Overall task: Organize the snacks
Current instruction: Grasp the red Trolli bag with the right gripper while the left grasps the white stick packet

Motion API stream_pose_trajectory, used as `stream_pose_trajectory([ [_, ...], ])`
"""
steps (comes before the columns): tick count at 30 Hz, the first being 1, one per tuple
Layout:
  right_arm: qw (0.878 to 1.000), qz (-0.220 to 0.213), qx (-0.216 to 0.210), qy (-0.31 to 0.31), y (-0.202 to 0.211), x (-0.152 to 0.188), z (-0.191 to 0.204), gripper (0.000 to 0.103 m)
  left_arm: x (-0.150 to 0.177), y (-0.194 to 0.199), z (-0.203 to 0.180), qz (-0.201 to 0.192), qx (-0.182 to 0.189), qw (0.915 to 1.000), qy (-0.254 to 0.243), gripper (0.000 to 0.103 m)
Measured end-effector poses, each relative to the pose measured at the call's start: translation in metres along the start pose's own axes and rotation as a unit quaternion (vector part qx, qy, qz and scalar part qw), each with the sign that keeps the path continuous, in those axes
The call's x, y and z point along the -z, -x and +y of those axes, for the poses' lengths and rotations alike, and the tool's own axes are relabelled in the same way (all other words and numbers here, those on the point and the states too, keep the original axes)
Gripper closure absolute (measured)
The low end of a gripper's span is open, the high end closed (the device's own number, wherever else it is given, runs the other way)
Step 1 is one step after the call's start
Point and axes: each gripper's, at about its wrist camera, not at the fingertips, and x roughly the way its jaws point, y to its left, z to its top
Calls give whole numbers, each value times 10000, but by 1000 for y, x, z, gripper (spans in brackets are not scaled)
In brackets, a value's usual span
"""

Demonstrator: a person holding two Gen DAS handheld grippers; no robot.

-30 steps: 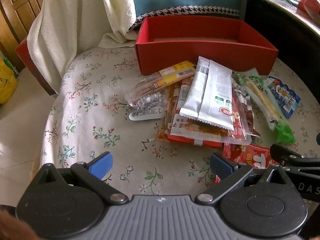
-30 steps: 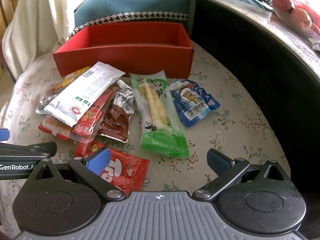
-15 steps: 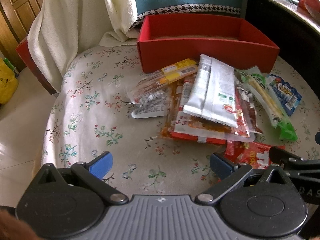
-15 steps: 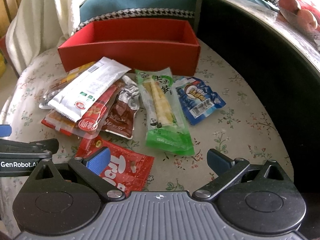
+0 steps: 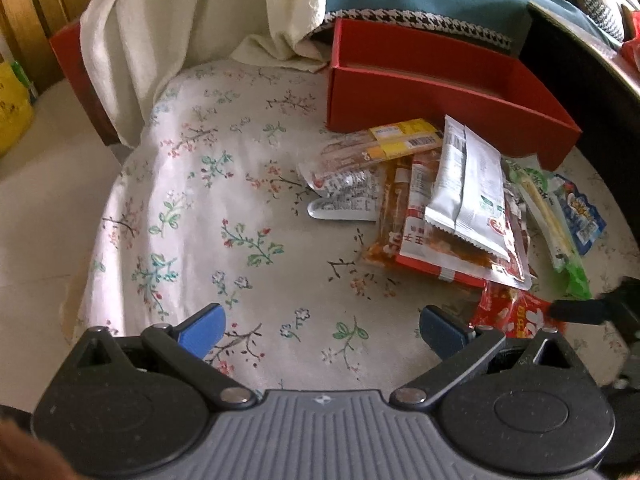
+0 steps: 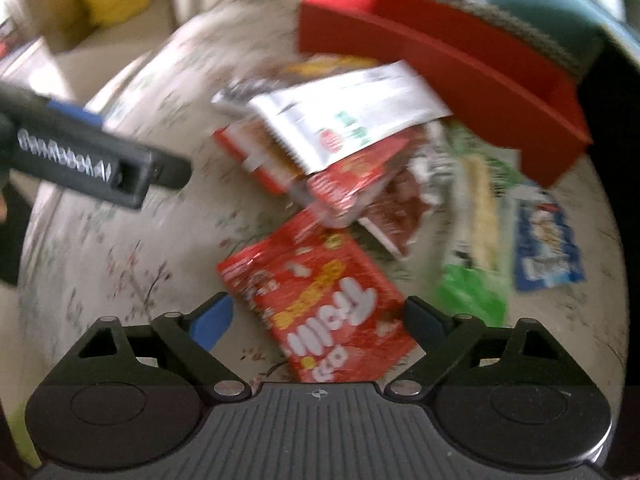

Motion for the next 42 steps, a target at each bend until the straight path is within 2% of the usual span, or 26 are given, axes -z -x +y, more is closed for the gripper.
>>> stream_pose_trajectory([
  [3,9989,101,-129,438,-6,-7,-1,7,-1,0,-3,2,37,10000,-87,4],
  [6,9967,309,-204,725,-8,-18,-5,12,-4,0,-4,-1,30,9999,-99,4],
  [9,9941,521,-228,924,-8,-23,-5,24,-6,-2,-3,26,48,10000,-68,4],
  [11,9926,720,-298,931,-1,-19,-5,42,-6,-2,-3,14,36,10000,-72,4],
  [13,9912,888,-667,715,7,-14,-10,48,-6,-2,-2,24,17,10000,-83,4],
  [14,9899,939,-875,599,11,-12,-13,48,-7,-3,-2,33,22,10000,-74,4],
  [16,9902,772,-946,671,20,-11,-16,44,-7,-3,-1,50,42,10000,-45,4],
  [19,9930,588,-595,831,13,-26,-19,19,-7,-4,-2,55,6,10000,-53,4],
  [20,9927,639,-590,832,5,-33,-19,17,-7,-5,-2,65,3,10000,-69,4],
  [24,9886,761,-828,999,-12,-40,-8,17,-8,-5,-3,82,21,9999,-87,4],
  [26,9889,716,-593,1155,-16,-35,3,15,-8,-6,-1,97,58,9999,-40,4],
  [28,9886,614,-412,1315,-13,-26,11,19,-10,-5,0,99,87,9999,6,4],
  [30,9926,560,-382,1005,-7,-20,8,29,-10,-3,0,56,111,9999,7,4],
  [32,9956,499,-321,731,1,-13,0,34,-11,0,-4,-22,112,9999,-62,4],
  [36,9985,329,-439,51,16,3,-21,37,-20,17,-17,-488,301,9978,-327,4],
  [39,9971,110,-591,-475,27,14,-39,37,-33,31,-41,-932,373,9924,-715,4],
  [42,9942,-131,-592,-889,34,21,-56,37,-48,18,-75,-943,146,9874,-1262,4],
])
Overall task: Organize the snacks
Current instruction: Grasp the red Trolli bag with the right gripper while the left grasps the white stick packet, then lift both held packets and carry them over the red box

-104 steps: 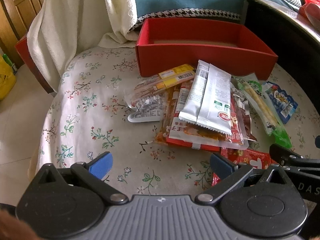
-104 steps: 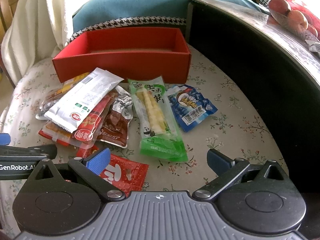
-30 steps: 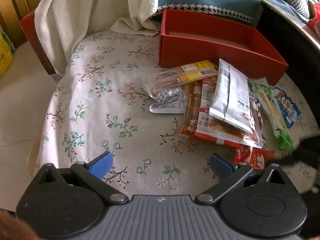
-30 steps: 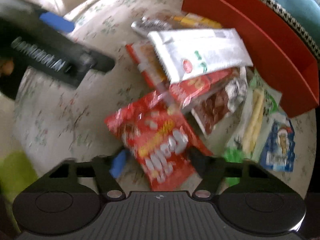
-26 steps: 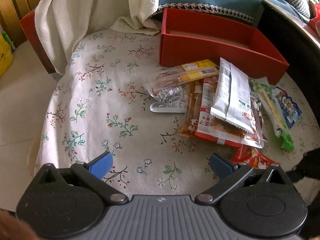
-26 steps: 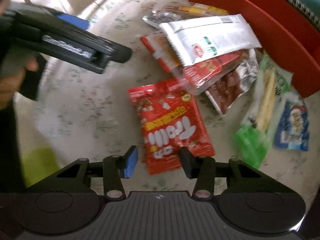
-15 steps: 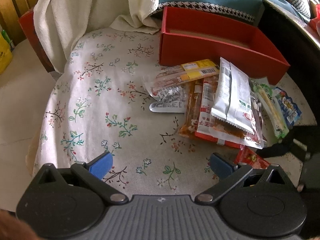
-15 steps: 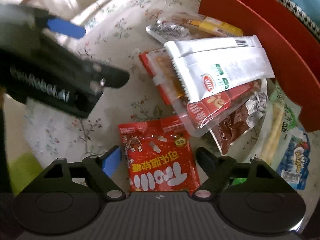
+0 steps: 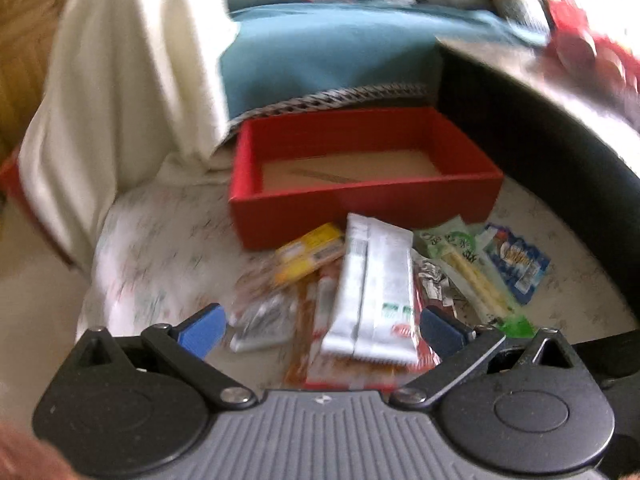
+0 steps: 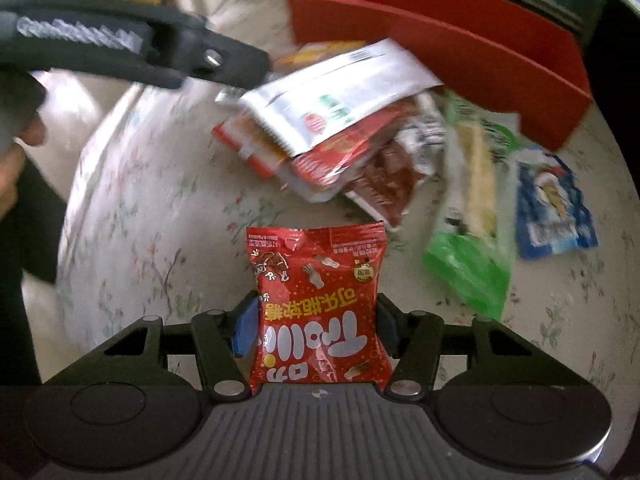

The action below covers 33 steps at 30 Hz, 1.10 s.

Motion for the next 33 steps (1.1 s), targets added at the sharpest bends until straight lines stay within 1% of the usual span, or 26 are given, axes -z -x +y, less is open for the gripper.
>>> stream_pose_trajectory([
  [2,9997,-138,24,-183,9,2,-10,37,-10,-20,-16,103,-225,9993,-273,4],
  [4,9992,-240,-29,-328,14,3,-17,37,-19,-37,-30,190,-375,9982,-422,4],
  [8,9979,-323,-45,-568,14,6,-32,37,-21,-61,-48,460,-300,9959,-716,4],
  [10,9975,-295,-17,-644,15,8,-39,37,-18,-77,-54,784,-271,9933,-811,9],
  [11,9974,-283,8,-670,13,9,-40,37,-19,-77,-51,781,-225,9947,-625,12],
  [12,9971,-293,20,-703,15,9,-42,37,-20,-77,-45,853,-117,9954,-413,20],
  [13,9967,-338,-6,-737,16,8,-45,37,-22,-76,-39,945,42,9953,-211,32],
  [14,9962,-405,-58,-765,15,8,-45,37,-23,-73,-33,1006,112,9948,-61,33],
  [15,9958,-447,-112,-794,17,8,-48,37,-24,-71,-29,1045,99,9945,7,38],
  [16,9952,-476,-145,-845,19,9,-51,37,-24,-68,-25,1087,52,9940,58,40],
  [18,9936,-509,-141,-994,23,13,-59,37,-22,-61,-18,1137,-11,9934,159,41],
  [22,9900,-716,-134,-1210,32,17,-64,37,-12,-45,-10,1085,129,9936,292,42],
  [25,9903,-817,-108,-1119,36,16,-57,37,-5,-35,-8,993,168,9943,350,42],
  [27,9917,-811,-26,-1001,35,13,-49,37,-1,-29,-3,1014,242,9937,407,42],
  [29,9929,-808,91,-863,33,9,-39,37,3,-29,1,1071,349,9930,362,41],
  [31,9940,-726,225,-781,29,6,-31,37,13,-35,4,1129,206,9929,322,38],
  [32,9944,-681,284,-758,26,5,-29,37,17,-36,4,1130,191,9930,302,38],
  [33,9947,-613,356,-744,23,4,-27,37,20,-37,5,1141,183,9927,331,36],
])
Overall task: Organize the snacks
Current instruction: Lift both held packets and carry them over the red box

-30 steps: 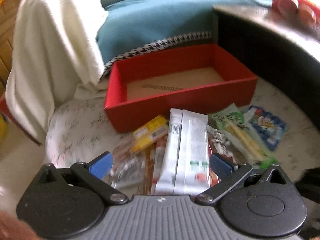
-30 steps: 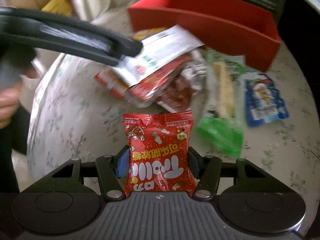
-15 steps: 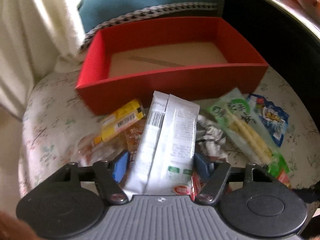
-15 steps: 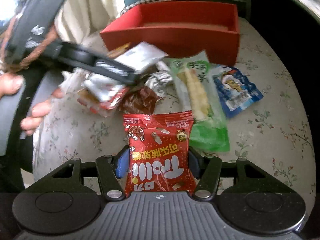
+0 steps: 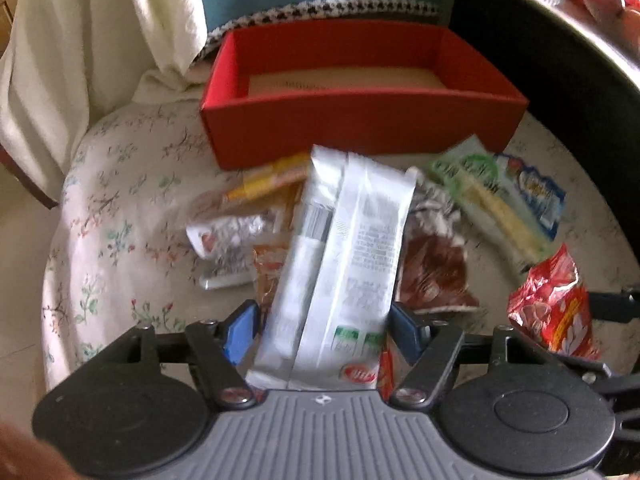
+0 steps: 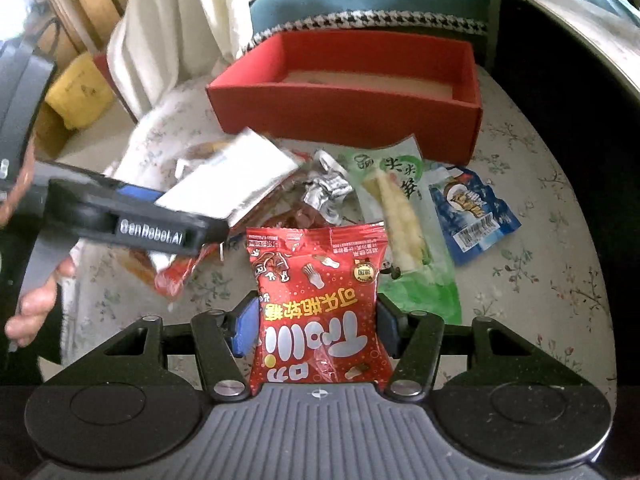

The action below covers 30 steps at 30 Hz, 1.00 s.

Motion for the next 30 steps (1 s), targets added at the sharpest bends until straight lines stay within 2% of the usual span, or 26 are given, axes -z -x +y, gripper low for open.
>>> stream_pose_trajectory([
  [4,9997,209,154,32,-6,7,4,37,1,1,1,-18,23,9999,142,35],
  [8,9992,301,271,-41,-7,11,-1,37,4,2,-10,-214,-331,9990,-205,36],
  [11,9992,255,294,-70,-4,10,-3,37,8,11,0,-227,-214,9995,63,39],
  [13,9993,238,271,-61,-4,9,-3,37,11,20,9,-270,-114,9994,160,33],
  [16,9993,238,289,24,-4,8,1,37,18,30,12,-392,-268,9988,89,24],
  [22,9996,135,236,109,2,7,7,37,49,38,5,-241,-352,9991,-50,20],
  [24,9996,127,224,131,3,7,9,37,58,34,0,-236,-545,9982,-120,20],
  [26,9993,116,274,215,6,7,12,37,63,27,-3,-107,-809,9966,-119,31],
  [28,9992,60,288,267,9,6,14,37,67,25,4,93,-567,9983,80,61],
  [30,9992,14,311,243,12,4,14,37,66,29,12,113,-434,9986,269,63],
])
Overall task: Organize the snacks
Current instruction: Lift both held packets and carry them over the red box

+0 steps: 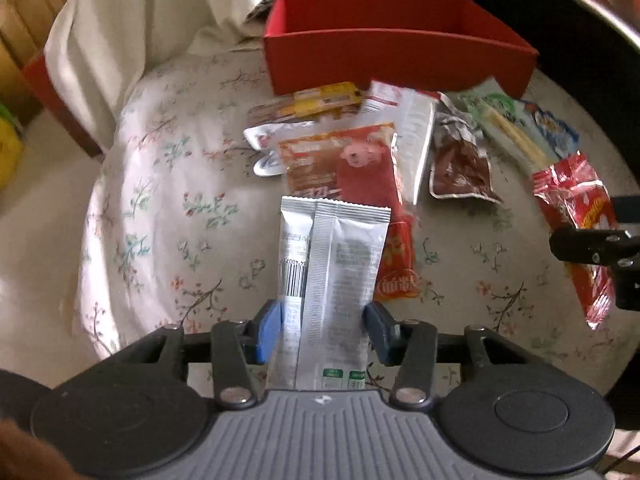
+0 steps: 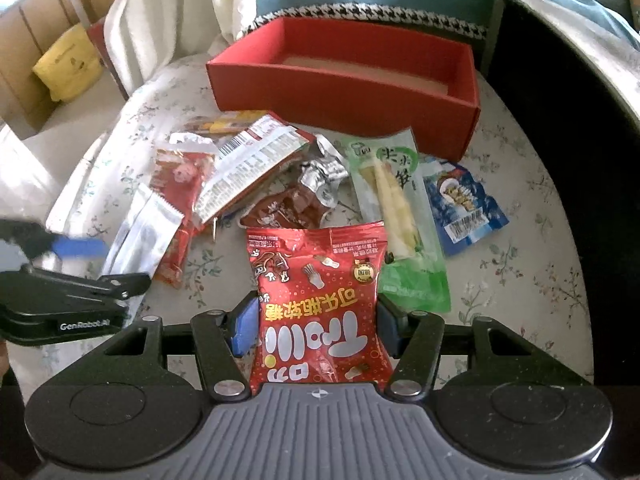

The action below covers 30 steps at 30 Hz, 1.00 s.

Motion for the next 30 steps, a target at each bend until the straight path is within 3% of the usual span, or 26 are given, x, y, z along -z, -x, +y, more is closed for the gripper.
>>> stream_pose_trajectory([
  [3,10000,15,41,-67,-2,-2,1,37,1,0,10,-72,6,9999,110,67],
  [9,9999,36,128,8,-6,-3,14,37,5,9,32,-248,411,9972,571,69],
  [17,9992,-340,105,-175,17,-14,14,37,-4,39,49,-691,716,9909,908,72],
  [23,9941,-818,-148,-700,22,-39,-6,38,-38,55,35,-1208,976,9857,661,72],
  [30,9881,-1303,41,-816,28,-88,-23,38,-106,54,25,-1659,1280,9750,736,72],
])
